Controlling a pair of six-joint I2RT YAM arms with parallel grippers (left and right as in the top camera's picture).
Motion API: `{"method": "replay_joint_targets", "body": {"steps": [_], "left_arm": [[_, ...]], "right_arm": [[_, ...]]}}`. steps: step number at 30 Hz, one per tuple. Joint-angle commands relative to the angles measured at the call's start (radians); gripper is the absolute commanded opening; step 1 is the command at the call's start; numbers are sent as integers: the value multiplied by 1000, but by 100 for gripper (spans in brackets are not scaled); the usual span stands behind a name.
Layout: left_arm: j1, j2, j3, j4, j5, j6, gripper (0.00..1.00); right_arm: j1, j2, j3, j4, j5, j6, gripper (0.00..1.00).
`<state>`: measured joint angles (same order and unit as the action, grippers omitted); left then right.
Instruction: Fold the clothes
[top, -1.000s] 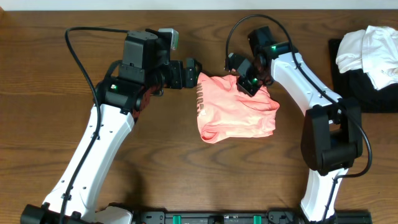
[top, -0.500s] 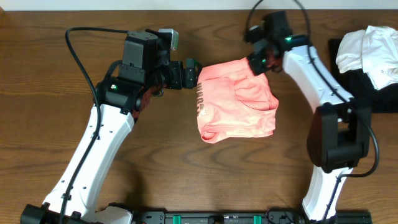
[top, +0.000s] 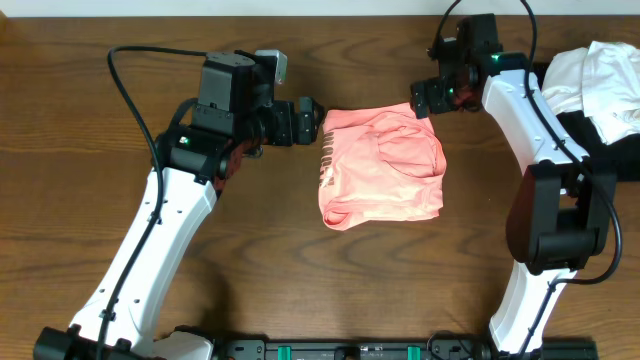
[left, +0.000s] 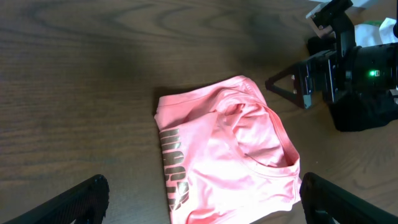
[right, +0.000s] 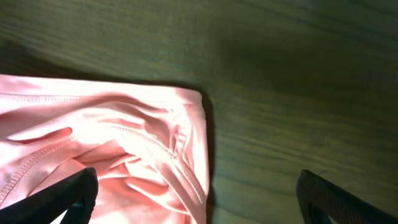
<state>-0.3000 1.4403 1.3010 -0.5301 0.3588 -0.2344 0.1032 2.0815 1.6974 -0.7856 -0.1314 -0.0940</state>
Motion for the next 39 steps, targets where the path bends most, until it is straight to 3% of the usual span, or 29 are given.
{"method": "replay_joint_targets", "body": {"steps": [1, 12, 22, 28, 39], "left_arm": [[3, -2, -5, -16, -13, 32, 98], [2, 65, -19, -192, 41, 50, 98], [2, 285, -38, -164, 282, 111, 98], [2, 378, -38, -157, 288, 131, 98], [10, 381, -37, -95, 288, 151, 98]], "right_arm": [[5, 11, 18, -23, -10, 20, 99], [-18, 9, 18, -252, -217, 18, 99], [-67, 9, 17, -335, -376, 0, 99], [-114, 9, 6, -371, -381, 0, 99], [-156, 9, -151, -301, -382, 77, 99]]}}
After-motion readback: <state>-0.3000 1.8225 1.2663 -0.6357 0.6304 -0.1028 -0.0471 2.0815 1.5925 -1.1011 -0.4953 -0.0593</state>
